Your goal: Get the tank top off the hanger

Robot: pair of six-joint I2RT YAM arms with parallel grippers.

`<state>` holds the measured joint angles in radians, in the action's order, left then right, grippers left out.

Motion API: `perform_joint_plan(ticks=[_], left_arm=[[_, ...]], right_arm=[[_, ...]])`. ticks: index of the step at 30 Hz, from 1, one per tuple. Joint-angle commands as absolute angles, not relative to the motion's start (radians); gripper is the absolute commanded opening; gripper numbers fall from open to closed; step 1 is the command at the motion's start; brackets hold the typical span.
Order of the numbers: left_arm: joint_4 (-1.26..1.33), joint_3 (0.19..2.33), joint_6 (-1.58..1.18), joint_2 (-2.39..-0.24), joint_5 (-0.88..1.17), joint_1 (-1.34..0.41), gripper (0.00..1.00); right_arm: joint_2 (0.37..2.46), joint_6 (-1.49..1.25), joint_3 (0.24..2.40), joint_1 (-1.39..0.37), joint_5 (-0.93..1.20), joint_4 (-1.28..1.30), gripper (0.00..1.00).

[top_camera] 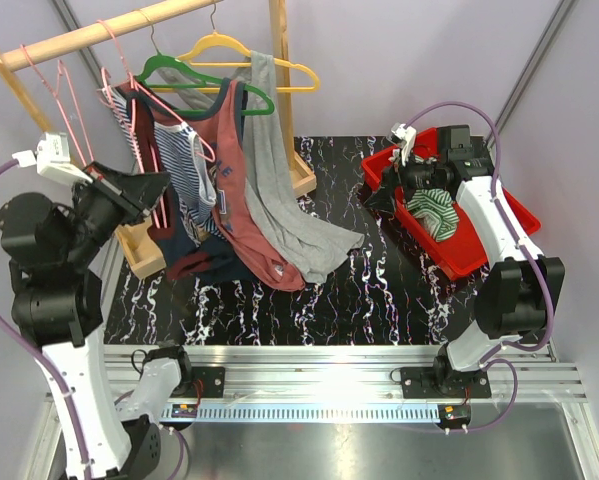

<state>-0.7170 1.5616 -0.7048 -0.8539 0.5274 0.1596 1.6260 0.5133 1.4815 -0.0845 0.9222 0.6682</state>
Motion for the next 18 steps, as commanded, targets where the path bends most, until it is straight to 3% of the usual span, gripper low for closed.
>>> perform_joint_plan(ticks=[1, 8, 18], left_arm=[[-0.618, 1.563, -0.681, -0.782, 0.672, 0.161, 0.0], [-0.571, 1.565, -0.712, -0.712, 0.787, 0.163, 0.0], [-0.167, 1.428, -0.994, -0.686, 0.948, 0.161, 0.0]], right_arm=[[1.582, 0.528, 1.534, -0.103, 0.973, 0.67, 1.0], [1.536, 0.494, 1.539, -0.124, 0.994, 0.652, 1.0], [1.444, 0.428, 1.56, -0.138, 1.023, 0.623, 1.0]])
